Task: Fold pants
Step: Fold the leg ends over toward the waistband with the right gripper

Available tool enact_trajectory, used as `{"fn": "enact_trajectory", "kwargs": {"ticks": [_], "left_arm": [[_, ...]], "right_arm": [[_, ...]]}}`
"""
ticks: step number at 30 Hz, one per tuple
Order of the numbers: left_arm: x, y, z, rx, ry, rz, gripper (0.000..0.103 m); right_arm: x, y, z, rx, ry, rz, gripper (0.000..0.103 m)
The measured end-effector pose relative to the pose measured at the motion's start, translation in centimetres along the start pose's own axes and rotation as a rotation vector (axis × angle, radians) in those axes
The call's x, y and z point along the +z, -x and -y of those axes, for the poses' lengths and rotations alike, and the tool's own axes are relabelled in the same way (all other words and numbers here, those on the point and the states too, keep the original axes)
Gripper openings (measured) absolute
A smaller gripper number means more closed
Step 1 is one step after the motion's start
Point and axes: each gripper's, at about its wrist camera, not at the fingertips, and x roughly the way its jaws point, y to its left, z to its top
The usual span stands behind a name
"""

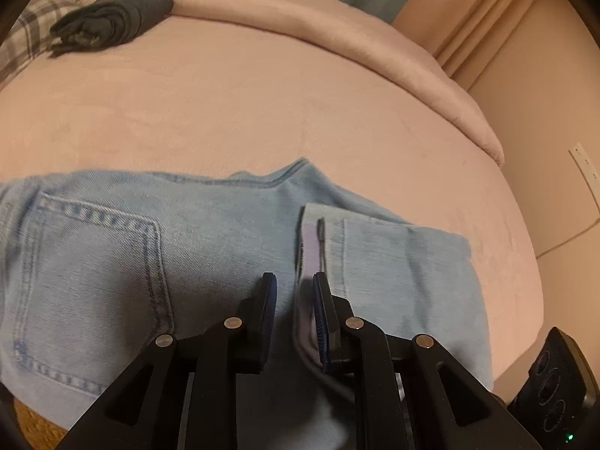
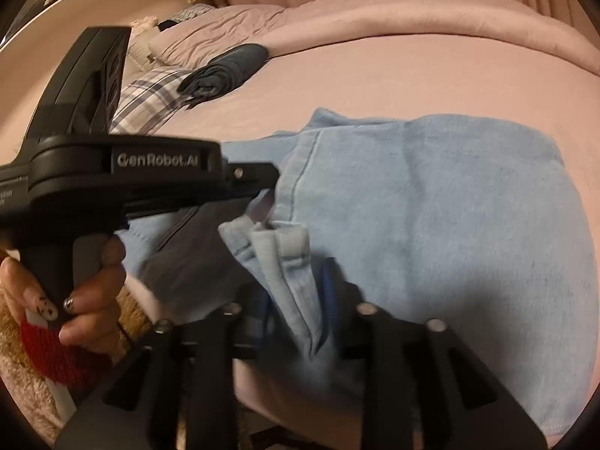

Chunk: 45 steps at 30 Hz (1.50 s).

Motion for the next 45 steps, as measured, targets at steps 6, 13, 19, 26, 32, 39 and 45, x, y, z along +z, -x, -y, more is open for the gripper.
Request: {"fn": "enact_trajectory", "kwargs": {"ticks": [6, 13, 19, 26, 32, 39, 45], "left_arm": [[-0.3, 3.0, 1.7, -0.068, -0.060, 0.059, 0.016], [-2.4, -0.3, 4.3, -0.129, -0.139, -0.065, 0.016], [-4.7, -2.6, 4.1, -0.044, -0.167, -0.082, 0.016], [-6.2, -1.6, 2.8, -0.055, -0.125, -0.081, 0.016], [-6.9, -1.0, 2.9, -0.023, -0.158, -0.054, 0.016], [-6.7, -1.1, 2.7, -0.044, -0.130, -0.054, 0.016], [-6.9, -1.3, 3.0, -0.033, -0.135, -0.049, 0.016]], "right_arm": [[-0.8, 3.5, 0.4, -0.011, -0.058, 0.013, 0.063], [-1.5, 7.1, 4.0, -0.252, -0.134, 0.091, 0.067], [-3.5, 6.2, 5.4, -0.328, -0.129, 0.050, 0.067], [-3.5, 7.0, 5.4, -0.349, -0.140, 0.025, 0.065], [-0.3, 9.7, 6.7, -0.314, -0.200, 0.120, 0.054], [4.1, 7.1, 10.2, -0.412, -0.244, 0.140, 0.009], [3.0, 4.2, 12.1, -0.433, -0.275, 0.077, 0.008]]}}
